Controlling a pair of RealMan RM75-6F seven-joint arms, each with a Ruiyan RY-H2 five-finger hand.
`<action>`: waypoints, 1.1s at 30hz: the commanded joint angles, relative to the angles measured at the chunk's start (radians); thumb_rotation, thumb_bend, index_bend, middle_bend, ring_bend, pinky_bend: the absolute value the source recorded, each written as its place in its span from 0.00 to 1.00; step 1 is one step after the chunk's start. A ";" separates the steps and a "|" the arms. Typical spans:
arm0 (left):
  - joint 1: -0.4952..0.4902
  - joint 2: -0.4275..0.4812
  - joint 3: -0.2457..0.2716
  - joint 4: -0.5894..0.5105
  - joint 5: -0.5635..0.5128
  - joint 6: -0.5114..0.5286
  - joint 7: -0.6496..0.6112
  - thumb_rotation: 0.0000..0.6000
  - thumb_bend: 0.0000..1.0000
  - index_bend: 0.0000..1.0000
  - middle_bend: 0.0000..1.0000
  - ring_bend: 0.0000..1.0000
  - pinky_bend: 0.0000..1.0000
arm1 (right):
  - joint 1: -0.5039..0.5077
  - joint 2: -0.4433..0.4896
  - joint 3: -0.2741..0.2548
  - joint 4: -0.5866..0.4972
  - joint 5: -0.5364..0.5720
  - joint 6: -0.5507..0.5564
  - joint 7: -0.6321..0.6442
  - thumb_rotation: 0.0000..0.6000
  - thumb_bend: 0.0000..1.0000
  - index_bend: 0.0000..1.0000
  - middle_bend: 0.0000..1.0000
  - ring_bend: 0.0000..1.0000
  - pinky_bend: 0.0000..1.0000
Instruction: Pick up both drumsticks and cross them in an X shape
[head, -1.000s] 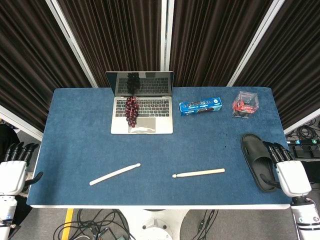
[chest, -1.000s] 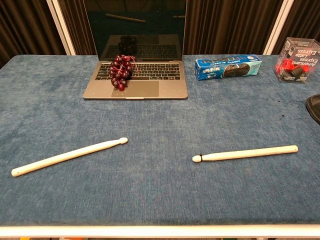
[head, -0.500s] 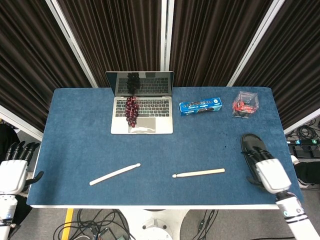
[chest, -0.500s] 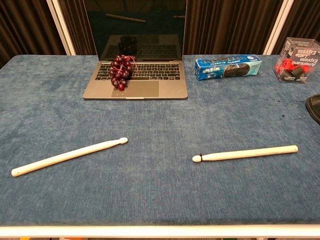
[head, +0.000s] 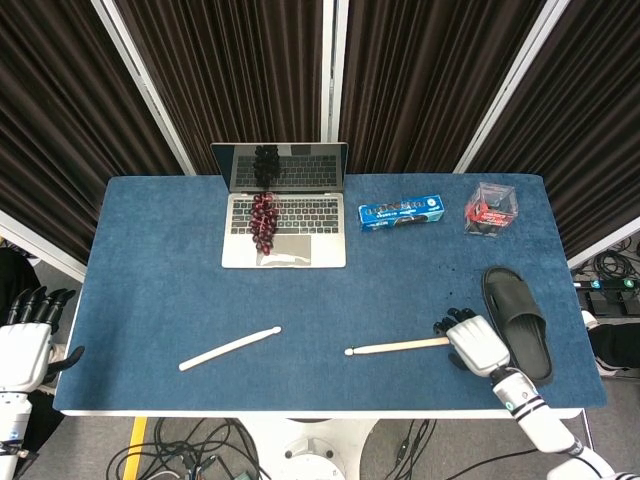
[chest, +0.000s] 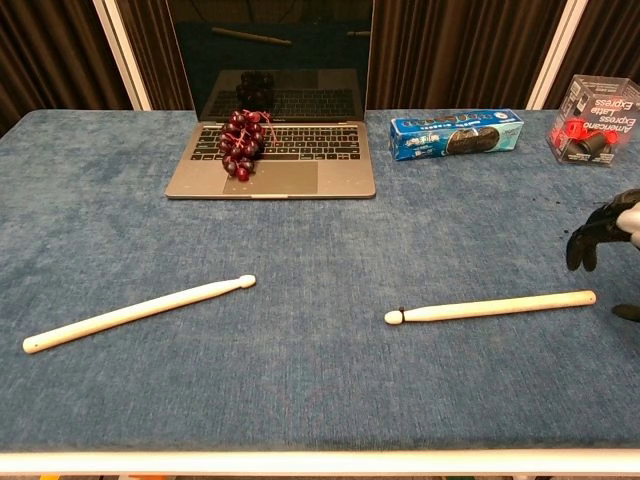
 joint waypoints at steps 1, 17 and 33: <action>0.000 -0.001 0.001 0.002 0.000 -0.002 -0.002 1.00 0.18 0.13 0.14 0.04 0.06 | 0.007 -0.040 -0.004 0.043 0.000 0.008 0.005 1.00 0.19 0.39 0.41 0.23 0.32; 0.003 -0.010 0.003 0.023 -0.002 -0.004 -0.026 1.00 0.18 0.13 0.14 0.04 0.06 | 0.033 -0.112 -0.022 0.121 0.004 0.008 0.000 1.00 0.30 0.41 0.45 0.25 0.32; 0.010 -0.012 0.008 0.037 0.001 -0.002 -0.046 1.00 0.18 0.13 0.14 0.04 0.06 | 0.039 -0.148 -0.025 0.153 0.014 0.033 -0.033 1.00 0.23 0.44 0.50 0.27 0.32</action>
